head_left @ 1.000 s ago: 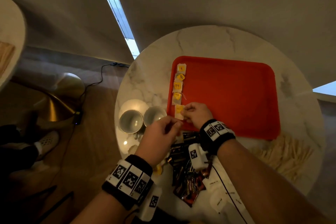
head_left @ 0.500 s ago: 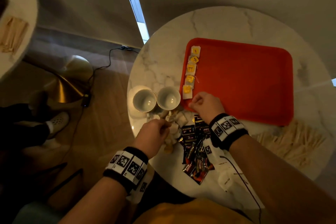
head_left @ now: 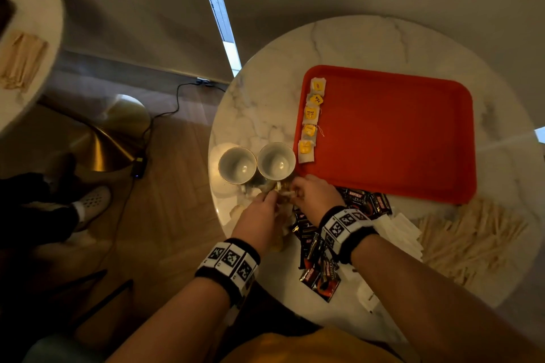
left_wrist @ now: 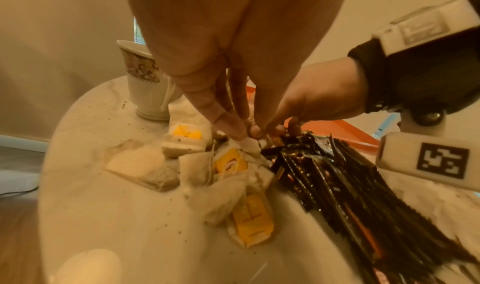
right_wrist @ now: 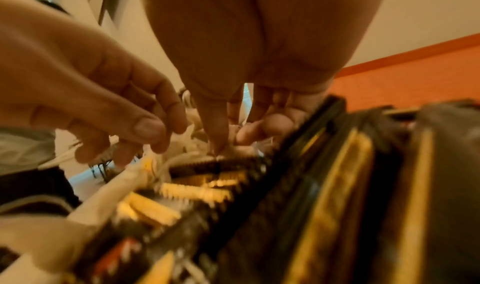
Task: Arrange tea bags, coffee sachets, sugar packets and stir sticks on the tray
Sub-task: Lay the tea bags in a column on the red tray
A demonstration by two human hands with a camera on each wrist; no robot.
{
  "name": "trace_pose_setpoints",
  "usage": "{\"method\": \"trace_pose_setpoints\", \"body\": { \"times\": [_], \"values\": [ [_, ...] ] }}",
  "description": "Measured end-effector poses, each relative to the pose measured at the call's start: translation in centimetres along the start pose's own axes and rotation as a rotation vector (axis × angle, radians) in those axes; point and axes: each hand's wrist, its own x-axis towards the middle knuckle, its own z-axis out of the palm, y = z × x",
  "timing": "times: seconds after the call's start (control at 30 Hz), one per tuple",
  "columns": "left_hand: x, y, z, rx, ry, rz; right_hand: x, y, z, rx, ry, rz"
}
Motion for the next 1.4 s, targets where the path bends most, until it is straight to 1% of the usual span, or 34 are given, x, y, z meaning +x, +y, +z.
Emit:
{"method": "trace_pose_setpoints", "body": {
  "times": [0.17, 0.33, 0.47, 0.53, 0.6, 0.73, 0.83, 0.97, 1.1, 1.2, 1.3, 1.37, 1.4],
  "values": [
    [-0.2, 0.6, -0.3, -0.043, 0.079, 0.055, -1.8, 1.7, -2.0, 0.116, 0.0, -0.026],
    [-0.9, 1.8, -1.2, -0.155, 0.185, 0.091, -4.4, 2.9, -4.7, 0.257, 0.017, -0.076],
    [-0.8, 3.7, -1.9, -0.364, 0.146, 0.216, -5.4, 3.1, -6.2, 0.361, 0.031, -0.127],
    [-0.4, 4.7, -2.3, -0.408, 0.169, 0.251, -5.8, 2.9, -6.7, 0.4, 0.036, -0.132],
    [0.1, 5.3, -2.7, -0.438, 0.213, 0.229, -6.1, 2.8, -7.3, 0.458, 0.067, -0.104],
    [0.6, 6.1, -3.8, -0.568, 0.236, 0.159, -6.4, 3.3, -8.1, 0.515, 0.161, -0.031],
    [1.1, 6.2, -4.5, -0.638, 0.268, 0.135, -6.5, 3.5, -8.7, 0.588, 0.182, -0.031],
    [1.6, 6.7, -4.8, -0.695, 0.275, 0.121, -6.4, 3.0, -9.4, 0.585, 0.239, -0.053],
    [2.1, 7.0, -4.7, -0.775, 0.231, 0.119, -6.0, 2.7, -9.8, 0.625, 0.291, -0.015],
    [2.0, 7.8, -5.1, -0.898, 0.152, 0.1, -6.2, 2.7, -10.1, 0.65, 0.294, -0.018],
    [2.0, 8.1, -5.3, -1.006, 0.094, 0.082, -6.1, 2.4, -9.9, 0.547, 0.275, -0.04],
    [1.8, 8.4, -5.6, -1.041, 0.089, 0.078, -5.9, 2.2, -9.7, 0.469, 0.282, -0.043],
    [1.8, 8.5, -5.6, -1.049, 0.096, 0.072, -5.9, 2.1, -9.7, 0.467, 0.294, -0.045]
  ]
}}
